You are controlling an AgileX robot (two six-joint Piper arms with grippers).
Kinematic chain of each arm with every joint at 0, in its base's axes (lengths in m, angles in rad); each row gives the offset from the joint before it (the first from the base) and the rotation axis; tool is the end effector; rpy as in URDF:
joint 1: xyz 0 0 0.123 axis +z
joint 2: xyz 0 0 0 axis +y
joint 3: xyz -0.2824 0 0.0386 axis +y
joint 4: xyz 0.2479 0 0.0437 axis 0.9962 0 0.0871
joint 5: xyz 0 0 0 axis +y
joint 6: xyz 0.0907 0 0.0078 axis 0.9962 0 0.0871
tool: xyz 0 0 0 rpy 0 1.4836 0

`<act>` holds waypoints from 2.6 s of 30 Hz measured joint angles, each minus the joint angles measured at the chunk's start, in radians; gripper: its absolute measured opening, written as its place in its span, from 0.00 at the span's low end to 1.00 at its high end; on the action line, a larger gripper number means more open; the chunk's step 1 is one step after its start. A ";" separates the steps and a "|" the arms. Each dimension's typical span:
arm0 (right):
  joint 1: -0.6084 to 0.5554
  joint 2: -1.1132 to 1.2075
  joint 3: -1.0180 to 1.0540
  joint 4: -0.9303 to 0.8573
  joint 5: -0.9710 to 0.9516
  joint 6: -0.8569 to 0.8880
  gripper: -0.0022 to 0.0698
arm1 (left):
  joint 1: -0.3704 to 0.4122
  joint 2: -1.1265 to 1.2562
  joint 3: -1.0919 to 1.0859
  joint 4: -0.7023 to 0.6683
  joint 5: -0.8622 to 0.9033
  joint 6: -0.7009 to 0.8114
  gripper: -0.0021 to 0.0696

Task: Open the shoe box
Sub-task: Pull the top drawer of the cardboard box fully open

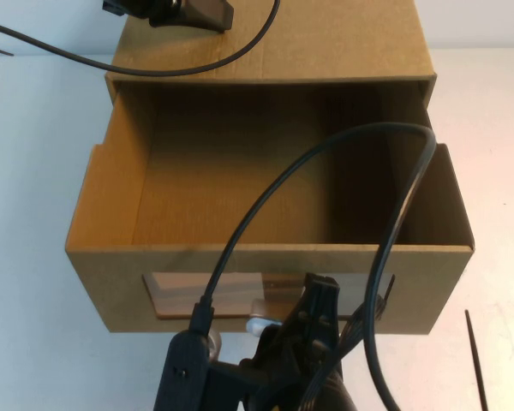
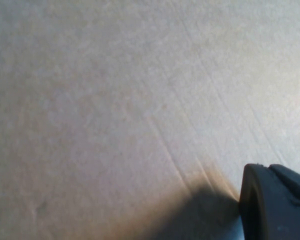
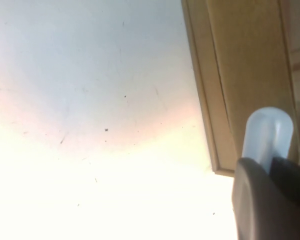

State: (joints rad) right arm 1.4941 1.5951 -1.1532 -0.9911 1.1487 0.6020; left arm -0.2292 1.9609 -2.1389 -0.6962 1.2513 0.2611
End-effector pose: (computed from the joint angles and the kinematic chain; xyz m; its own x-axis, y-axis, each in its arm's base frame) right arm 0.0929 0.3011 0.2823 -0.0992 -0.9290 -0.3566 -0.6215 0.3377 -0.7069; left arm 0.4005 -0.1504 0.3998 -0.7595 0.1808 -0.6249 0.5528 0.6856 -0.4736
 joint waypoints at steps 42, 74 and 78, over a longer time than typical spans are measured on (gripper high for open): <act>0.118 -0.125 -0.143 0.307 0.064 -0.004 0.44 | 0.000 -0.007 0.000 -0.011 -0.007 -0.002 0.02; -0.455 -0.603 -0.180 0.153 0.098 -0.001 0.02 | 0.000 -0.422 -0.073 0.286 0.019 0.064 0.02; -0.568 -0.690 -0.182 0.153 0.102 -0.038 0.02 | 0.000 -0.491 0.034 0.285 0.017 0.097 0.02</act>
State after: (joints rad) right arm 0.9263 0.9051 -1.3352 -0.8379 1.2510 0.5643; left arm -0.2292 1.4704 -2.1048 -0.4116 1.2683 0.3585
